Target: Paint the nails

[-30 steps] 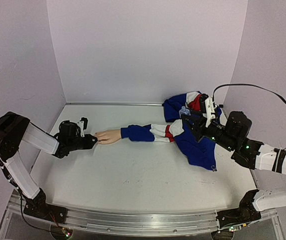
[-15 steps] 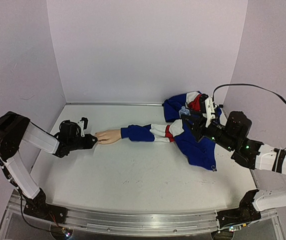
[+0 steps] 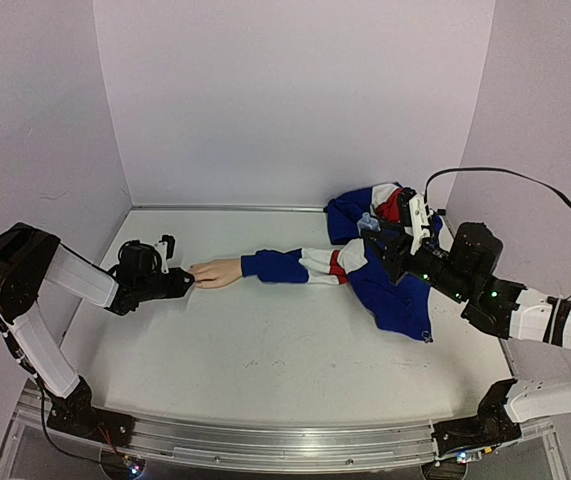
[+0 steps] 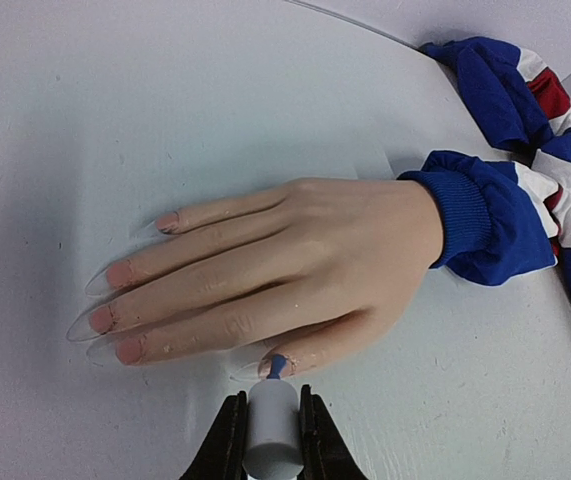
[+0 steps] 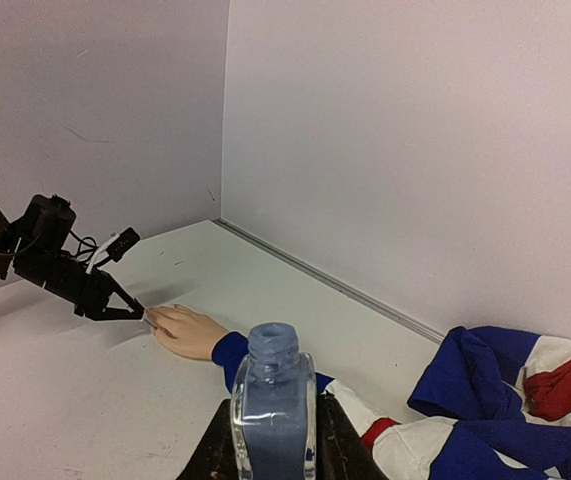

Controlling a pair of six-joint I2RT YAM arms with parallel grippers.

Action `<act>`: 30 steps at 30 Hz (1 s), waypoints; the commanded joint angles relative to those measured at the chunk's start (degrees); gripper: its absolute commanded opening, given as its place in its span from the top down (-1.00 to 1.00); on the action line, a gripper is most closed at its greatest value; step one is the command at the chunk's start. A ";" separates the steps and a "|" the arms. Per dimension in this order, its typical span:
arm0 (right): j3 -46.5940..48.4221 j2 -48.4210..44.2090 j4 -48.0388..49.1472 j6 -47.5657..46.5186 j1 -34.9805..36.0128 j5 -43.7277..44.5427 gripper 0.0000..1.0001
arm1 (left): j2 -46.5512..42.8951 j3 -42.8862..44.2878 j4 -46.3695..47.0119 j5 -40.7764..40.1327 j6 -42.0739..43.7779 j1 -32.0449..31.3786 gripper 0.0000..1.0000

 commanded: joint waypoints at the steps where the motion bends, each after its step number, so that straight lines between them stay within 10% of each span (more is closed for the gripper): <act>1: 0.26 -0.38 5.40 -0.49 -0.34 -0.29 1.00 | 0.09 1.47 0.93 -0.72 -0.25 0.27 1.00; 30: 0.38 0.24 5.49 -0.37 -0.34 -0.53 1.00 | -0.45 0.96 -0.12 -2.05 -1.47 0.28 1.00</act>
